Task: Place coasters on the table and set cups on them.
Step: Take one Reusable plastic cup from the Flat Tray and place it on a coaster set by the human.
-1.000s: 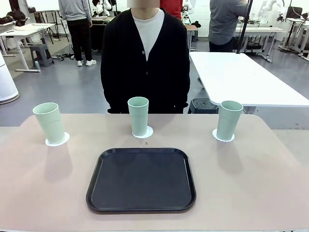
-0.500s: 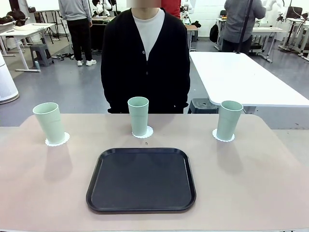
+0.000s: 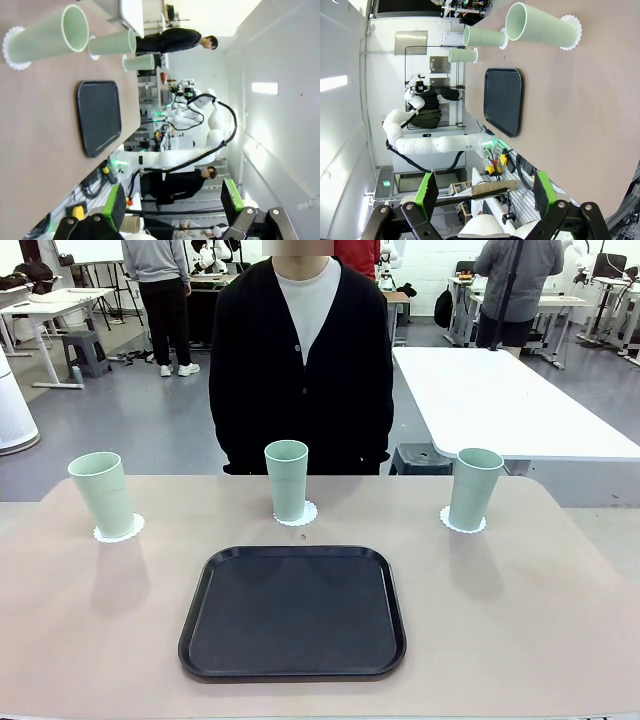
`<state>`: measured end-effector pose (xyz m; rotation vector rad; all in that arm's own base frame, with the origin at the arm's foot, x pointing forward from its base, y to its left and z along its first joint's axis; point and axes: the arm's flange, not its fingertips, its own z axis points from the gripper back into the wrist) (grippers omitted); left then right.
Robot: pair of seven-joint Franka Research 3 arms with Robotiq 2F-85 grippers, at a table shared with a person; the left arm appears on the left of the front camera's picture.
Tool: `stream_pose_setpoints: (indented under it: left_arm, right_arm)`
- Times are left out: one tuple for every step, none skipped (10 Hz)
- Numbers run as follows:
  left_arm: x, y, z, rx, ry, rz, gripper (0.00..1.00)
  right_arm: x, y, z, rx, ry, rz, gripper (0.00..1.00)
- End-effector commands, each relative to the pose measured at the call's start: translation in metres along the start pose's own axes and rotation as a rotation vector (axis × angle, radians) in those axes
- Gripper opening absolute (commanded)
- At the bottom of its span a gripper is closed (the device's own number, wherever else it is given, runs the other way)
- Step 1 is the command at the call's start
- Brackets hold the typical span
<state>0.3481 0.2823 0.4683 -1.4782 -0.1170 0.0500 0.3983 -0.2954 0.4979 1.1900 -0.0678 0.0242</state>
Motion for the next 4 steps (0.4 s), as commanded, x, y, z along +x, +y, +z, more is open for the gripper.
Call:
stream_pose_setpoints:
  left_arm:
    - [-0.0004,-0.0001,0.0004,-0.005,-0.006,-0.003,1.0]
    - [-0.0004,-0.0001,0.0004,-0.005,-0.006,-0.003,1.0]
    - [-0.0004,-0.0001,0.0004,-0.005,-0.006,-0.003,1.0]
    - [-0.0004,-0.0001,0.0004,-0.005,-0.006,-0.003,1.0]
  right_arm:
    - [0.0005,0.0022,-0.0005,0.008,0.0,-0.001,1.0]
    - [0.0005,0.0022,-0.0005,0.008,0.0,-0.001,1.0]
    - [0.0005,0.0022,-0.0005,0.008,0.0,-0.001,1.0]
    - [0.0005,0.0022,-0.0005,0.008,0.0,-0.001,1.0]
